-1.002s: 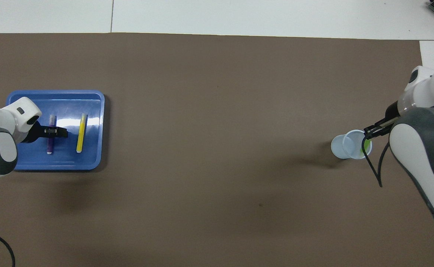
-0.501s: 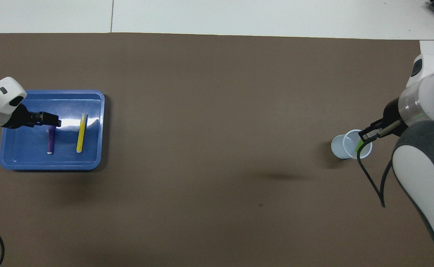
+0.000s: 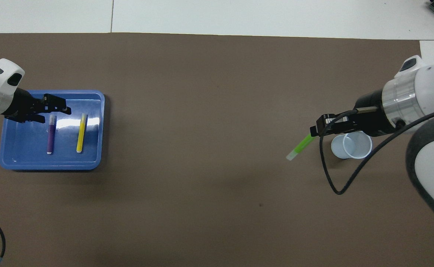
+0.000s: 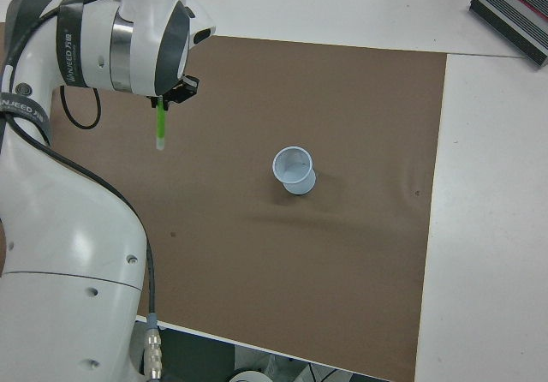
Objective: Right arm passes pens to left for tray arrangement
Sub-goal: 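Lift the green pen from the cup with the right gripper, then carry the green pen toward the left gripper while the left gripper approaches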
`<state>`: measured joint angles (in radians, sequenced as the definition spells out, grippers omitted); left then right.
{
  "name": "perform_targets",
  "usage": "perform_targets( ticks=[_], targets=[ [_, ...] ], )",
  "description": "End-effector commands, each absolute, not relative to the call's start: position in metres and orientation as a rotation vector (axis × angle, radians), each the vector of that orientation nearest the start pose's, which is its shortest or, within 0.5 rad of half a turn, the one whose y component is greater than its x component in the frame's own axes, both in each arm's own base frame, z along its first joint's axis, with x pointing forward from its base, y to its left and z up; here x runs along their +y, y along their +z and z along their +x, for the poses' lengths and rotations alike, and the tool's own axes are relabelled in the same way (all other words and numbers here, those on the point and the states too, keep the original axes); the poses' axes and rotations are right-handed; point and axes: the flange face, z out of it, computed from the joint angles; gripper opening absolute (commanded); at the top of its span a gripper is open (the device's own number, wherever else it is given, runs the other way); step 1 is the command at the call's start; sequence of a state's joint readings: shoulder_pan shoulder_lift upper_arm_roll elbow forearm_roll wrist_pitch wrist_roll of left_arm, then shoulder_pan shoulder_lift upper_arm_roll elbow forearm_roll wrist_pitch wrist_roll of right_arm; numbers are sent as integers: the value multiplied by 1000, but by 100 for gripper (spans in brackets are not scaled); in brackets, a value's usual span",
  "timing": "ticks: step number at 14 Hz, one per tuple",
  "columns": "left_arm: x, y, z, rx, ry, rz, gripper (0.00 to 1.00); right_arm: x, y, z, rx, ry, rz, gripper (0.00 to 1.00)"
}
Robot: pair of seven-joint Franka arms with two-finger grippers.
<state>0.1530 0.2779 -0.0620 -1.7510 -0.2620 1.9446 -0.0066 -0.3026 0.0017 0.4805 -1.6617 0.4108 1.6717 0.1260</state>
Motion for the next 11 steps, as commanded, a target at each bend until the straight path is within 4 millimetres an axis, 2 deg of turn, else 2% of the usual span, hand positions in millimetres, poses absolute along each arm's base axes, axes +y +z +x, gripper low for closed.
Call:
perform_targets(
  ticks=[1,4,6,7,9,11],
  targets=[
    [20,435,626,-619,171,-3434,100,187,594,537,207,63,-2650,0],
    [-2,457,618,-795,229,-3454,100,232,577,510,310,26,-2563,0],
    [-8,472,612,-886,257,-3499,100,253,556,492,395,-99,-2493,0],
    [-11,478,609,-942,280,-3506,100,260,551,485,440,-131,-2472,0],
    [-17,490,604,-1048,341,-3511,100,265,552,483,530,-125,-2441,0],
    [-22,496,598,-1134,415,-3516,100,279,549,476,597,-181,-2395,0]
  ],
)
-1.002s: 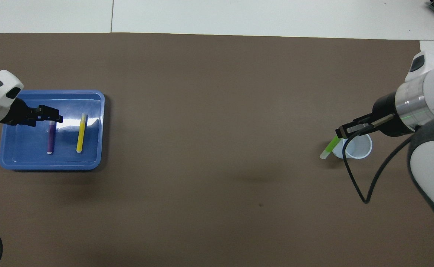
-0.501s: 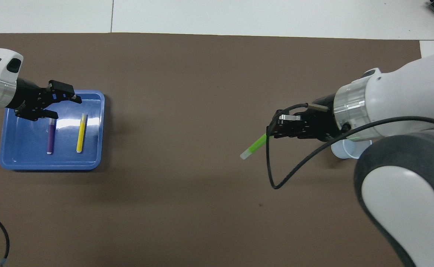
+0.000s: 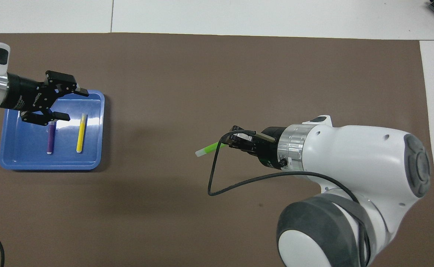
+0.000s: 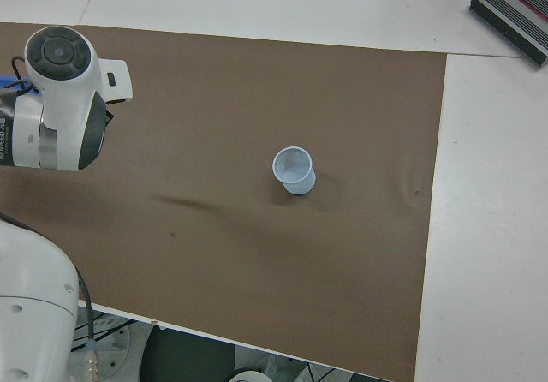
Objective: Right arm passes pens to left for tray arrangement
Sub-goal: 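Carry the green pen toward the left gripper while the left gripper approaches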
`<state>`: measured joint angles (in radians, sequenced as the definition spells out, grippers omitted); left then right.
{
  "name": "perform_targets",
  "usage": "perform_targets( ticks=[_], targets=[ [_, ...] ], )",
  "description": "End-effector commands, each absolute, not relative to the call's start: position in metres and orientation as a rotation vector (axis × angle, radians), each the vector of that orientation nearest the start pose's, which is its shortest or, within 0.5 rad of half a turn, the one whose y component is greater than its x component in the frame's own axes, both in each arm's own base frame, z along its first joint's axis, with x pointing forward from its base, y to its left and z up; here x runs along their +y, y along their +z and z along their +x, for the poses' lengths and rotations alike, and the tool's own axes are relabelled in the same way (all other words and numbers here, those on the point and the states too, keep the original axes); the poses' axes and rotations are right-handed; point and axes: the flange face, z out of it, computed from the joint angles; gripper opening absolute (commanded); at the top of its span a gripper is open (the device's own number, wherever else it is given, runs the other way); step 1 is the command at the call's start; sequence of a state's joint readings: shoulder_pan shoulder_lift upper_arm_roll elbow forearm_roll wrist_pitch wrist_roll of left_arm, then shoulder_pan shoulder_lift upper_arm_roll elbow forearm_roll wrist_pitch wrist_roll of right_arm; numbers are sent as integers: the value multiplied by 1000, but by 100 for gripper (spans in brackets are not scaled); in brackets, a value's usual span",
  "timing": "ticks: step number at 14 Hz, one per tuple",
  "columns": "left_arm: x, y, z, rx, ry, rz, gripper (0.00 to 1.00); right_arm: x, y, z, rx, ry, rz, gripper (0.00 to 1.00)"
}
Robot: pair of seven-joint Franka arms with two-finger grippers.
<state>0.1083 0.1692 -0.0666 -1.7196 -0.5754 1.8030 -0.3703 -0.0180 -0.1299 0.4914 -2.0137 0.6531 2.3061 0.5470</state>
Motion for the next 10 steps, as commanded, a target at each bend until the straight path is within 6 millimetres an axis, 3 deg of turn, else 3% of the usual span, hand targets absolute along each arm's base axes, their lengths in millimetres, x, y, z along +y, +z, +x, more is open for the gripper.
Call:
perform_targets(
  ticks=[1,6,10],
  targets=[
    [-25,493,594,822,-314,2379,100,285,547,472,638,-226,-2364,0],
    [-49,482,569,942,-411,2122,100,286,548,475,735,-323,-2273,0],
    [-100,472,552,1079,-379,1974,100,281,546,480,750,-348,-2257,0]
  ],
)
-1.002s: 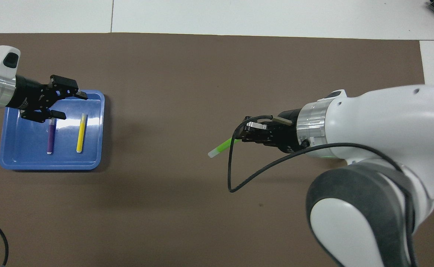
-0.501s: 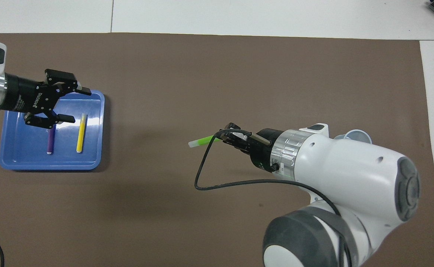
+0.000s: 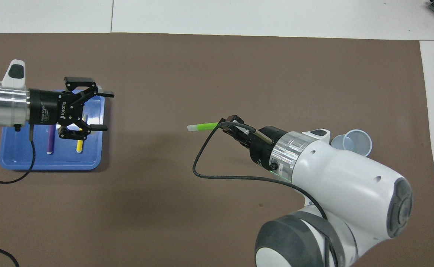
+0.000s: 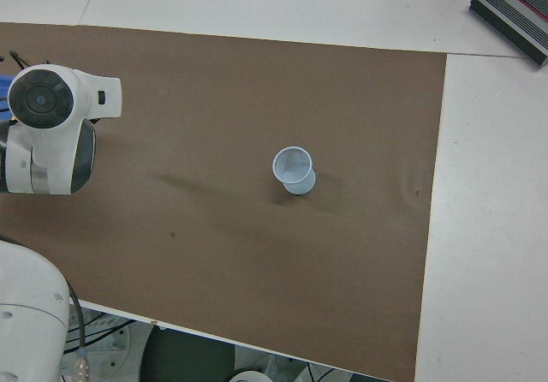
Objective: Right arm passes pens to left for tray arrangement
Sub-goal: 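Carry the green pen toward the left gripper while the left gripper approaches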
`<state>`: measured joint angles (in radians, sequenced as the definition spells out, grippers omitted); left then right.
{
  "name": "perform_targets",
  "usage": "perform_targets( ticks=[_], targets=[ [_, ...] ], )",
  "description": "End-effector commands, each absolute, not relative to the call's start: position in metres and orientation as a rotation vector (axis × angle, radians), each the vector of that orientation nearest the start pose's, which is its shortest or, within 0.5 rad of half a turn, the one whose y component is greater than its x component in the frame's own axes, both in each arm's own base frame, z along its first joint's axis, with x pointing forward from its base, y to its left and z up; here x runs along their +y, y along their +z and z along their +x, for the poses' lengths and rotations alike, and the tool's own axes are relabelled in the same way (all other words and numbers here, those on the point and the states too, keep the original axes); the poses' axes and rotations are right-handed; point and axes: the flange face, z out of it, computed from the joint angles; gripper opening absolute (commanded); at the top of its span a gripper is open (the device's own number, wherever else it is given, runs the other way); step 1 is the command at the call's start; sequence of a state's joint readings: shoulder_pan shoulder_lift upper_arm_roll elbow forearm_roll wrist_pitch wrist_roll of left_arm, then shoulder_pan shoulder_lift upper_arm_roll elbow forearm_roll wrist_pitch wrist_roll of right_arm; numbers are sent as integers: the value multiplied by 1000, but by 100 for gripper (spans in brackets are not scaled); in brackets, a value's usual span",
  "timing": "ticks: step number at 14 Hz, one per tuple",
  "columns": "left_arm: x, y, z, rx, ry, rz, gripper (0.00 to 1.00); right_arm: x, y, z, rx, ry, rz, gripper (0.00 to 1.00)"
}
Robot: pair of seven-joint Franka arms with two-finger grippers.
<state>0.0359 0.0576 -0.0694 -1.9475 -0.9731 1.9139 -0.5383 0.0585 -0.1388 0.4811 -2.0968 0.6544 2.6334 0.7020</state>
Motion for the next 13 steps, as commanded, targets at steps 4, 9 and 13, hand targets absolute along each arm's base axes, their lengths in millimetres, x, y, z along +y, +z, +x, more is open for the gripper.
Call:
perform_targets(
  ticks=[4,9,13],
  targets=[
    [-166,489,543,1205,-357,1889,100,284,549,479,756,-367,-2239,0],
    [-234,501,508,1330,-300,1780,96,294,551,472,793,-370,-2150,0],
    [-257,508,496,1384,-304,1727,94,299,549,468,788,-361,-2152,0]
  ],
)
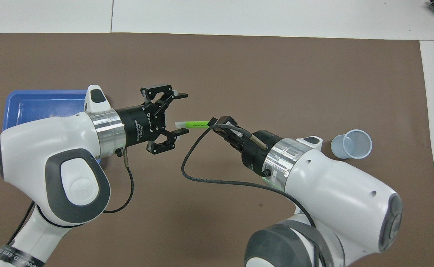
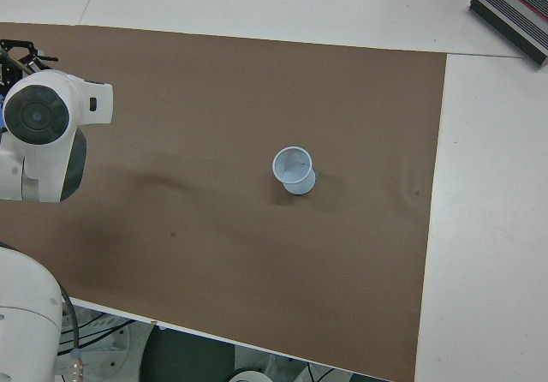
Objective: Right arm passes pens to left for tray arrangement
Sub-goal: 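Carry the green pen toward the left gripper while the left gripper approaches, then close the left gripper on the green pen held by the right gripper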
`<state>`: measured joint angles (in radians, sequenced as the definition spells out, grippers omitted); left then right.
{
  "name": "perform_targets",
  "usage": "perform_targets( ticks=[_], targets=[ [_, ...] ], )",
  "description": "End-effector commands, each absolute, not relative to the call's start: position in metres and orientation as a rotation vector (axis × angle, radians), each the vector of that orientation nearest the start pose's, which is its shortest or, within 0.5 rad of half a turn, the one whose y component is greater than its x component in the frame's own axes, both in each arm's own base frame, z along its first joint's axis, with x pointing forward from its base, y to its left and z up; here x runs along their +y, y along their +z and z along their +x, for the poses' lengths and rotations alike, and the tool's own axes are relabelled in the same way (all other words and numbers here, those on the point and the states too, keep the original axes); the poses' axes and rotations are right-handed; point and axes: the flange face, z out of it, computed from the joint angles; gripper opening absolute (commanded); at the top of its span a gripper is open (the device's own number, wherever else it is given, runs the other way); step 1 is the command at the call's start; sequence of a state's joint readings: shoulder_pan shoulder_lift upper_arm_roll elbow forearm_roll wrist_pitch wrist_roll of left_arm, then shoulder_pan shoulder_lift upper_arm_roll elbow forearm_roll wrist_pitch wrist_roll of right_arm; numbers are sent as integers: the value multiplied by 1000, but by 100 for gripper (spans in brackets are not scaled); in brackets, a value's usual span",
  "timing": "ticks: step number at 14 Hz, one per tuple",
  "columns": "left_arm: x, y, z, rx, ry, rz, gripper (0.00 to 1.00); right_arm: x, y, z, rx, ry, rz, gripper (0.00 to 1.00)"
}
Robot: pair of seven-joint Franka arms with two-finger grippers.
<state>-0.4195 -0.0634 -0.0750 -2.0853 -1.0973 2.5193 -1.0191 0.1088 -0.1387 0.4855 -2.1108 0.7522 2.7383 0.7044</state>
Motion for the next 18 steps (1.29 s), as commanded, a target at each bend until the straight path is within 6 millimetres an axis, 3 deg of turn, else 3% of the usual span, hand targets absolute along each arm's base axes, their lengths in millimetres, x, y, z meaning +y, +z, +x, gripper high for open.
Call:
perform_targets(
  ticks=[1,5,11,18],
  targets=[
    [-260,511,493,1382,-310,1725,92,298,549,468,788,-362,-2152,0],
    [-259,515,492,1381,-308,1717,81,298,549,468,787,-361,-2152,0],
    [-264,512,488,1380,-314,1725,75,298,548,469,778,-360,-2161,0],
    [-268,513,484,1384,-319,1723,20,298,548,468,775,-360,-2163,0]
  ],
)
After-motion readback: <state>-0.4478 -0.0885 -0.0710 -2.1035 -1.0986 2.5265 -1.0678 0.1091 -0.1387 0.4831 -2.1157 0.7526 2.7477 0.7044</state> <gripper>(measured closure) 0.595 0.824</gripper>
